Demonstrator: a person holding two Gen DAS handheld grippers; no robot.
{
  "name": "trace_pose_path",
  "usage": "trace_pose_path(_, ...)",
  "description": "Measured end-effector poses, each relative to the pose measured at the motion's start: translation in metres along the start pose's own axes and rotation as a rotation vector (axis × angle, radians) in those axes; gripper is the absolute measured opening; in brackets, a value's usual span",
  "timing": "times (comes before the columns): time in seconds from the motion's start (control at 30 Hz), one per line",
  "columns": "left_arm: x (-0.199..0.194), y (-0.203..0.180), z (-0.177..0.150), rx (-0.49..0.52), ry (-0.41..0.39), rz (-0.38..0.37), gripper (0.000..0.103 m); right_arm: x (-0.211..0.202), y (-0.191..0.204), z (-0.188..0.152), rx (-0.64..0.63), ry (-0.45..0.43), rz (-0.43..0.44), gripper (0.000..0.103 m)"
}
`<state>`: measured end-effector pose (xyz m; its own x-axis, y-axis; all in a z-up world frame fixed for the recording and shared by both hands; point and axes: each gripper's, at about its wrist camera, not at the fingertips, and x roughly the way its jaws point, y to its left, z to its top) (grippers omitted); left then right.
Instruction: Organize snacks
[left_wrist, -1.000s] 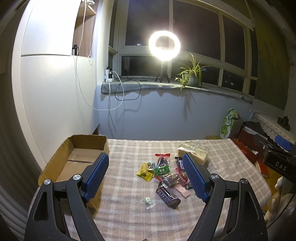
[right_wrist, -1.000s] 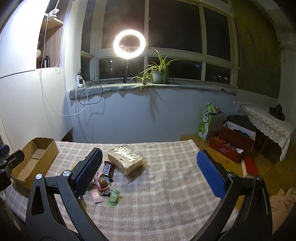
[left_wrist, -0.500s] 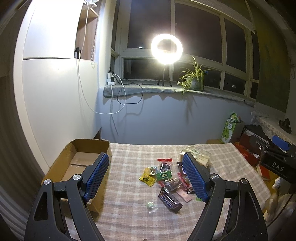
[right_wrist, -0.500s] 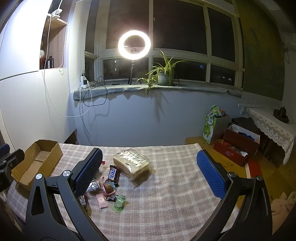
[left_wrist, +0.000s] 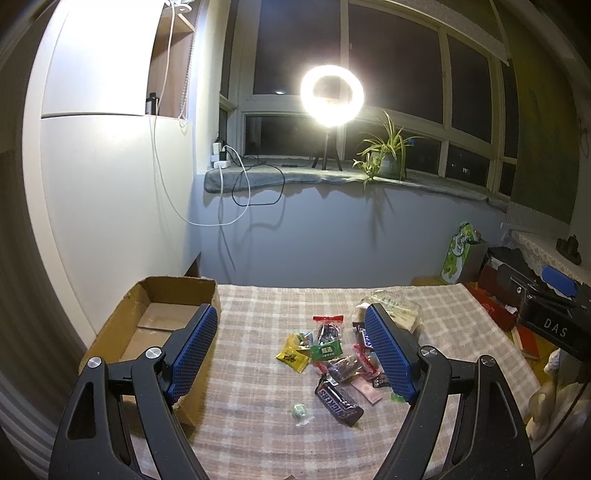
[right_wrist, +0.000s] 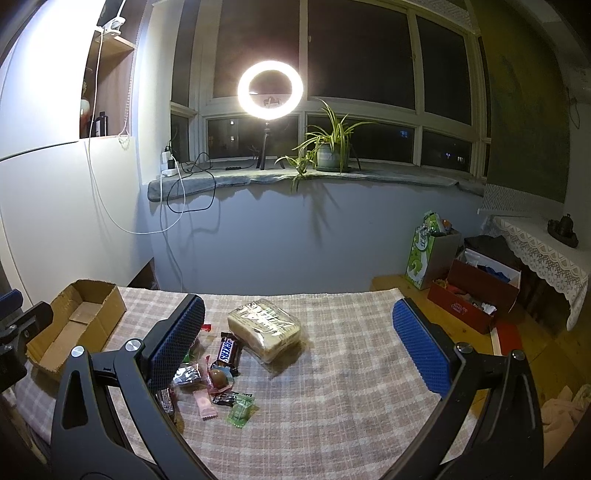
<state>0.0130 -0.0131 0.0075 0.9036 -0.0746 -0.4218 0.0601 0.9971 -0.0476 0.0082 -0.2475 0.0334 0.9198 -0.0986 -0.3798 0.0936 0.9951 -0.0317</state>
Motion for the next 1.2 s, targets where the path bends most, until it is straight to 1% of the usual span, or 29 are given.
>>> trace_pose_path(0.27, 0.003, 0.001, -0.001, -0.006, 0.009, 0.005, 0.082, 0.003, 0.0, -0.001, 0.001, 0.005, 0.002, 0.103)
trace_pose_path(0.5, 0.012, 0.003, -0.005, -0.012, 0.05, -0.023, 0.082, 0.012, 0.0, -0.005, -0.008, 0.023, 0.013, 0.103)
trace_pose_path(0.67, 0.021, 0.014, -0.014, -0.044, 0.101, -0.025, 0.082, 0.023, -0.006, -0.016, -0.01, 0.065, 0.05, 0.103)
trace_pose_path(0.87, 0.028, 0.021, -0.021, -0.071, 0.142, -0.034, 0.082, 0.032, -0.009, -0.027, -0.022, 0.108, 0.096, 0.103)
trace_pose_path(1.0, 0.035, 0.025, -0.028, -0.098, 0.184, -0.062, 0.082, 0.041, -0.009, -0.033, -0.028, 0.148, 0.151, 0.103)
trace_pose_path(1.03, 0.037, 0.025, -0.03, -0.101, 0.195, -0.068, 0.081, 0.043, -0.01, -0.035, -0.027, 0.158, 0.159, 0.103)
trace_pose_path(1.1, 0.041, 0.023, -0.035, -0.104, 0.219, -0.084, 0.076, 0.05, -0.01, -0.041, -0.031, 0.185, 0.169, 0.103)
trace_pose_path(1.2, 0.052, 0.02, -0.048, -0.119, 0.281, -0.126, 0.069, 0.059, -0.009, -0.052, -0.031, 0.231, 0.194, 0.103)
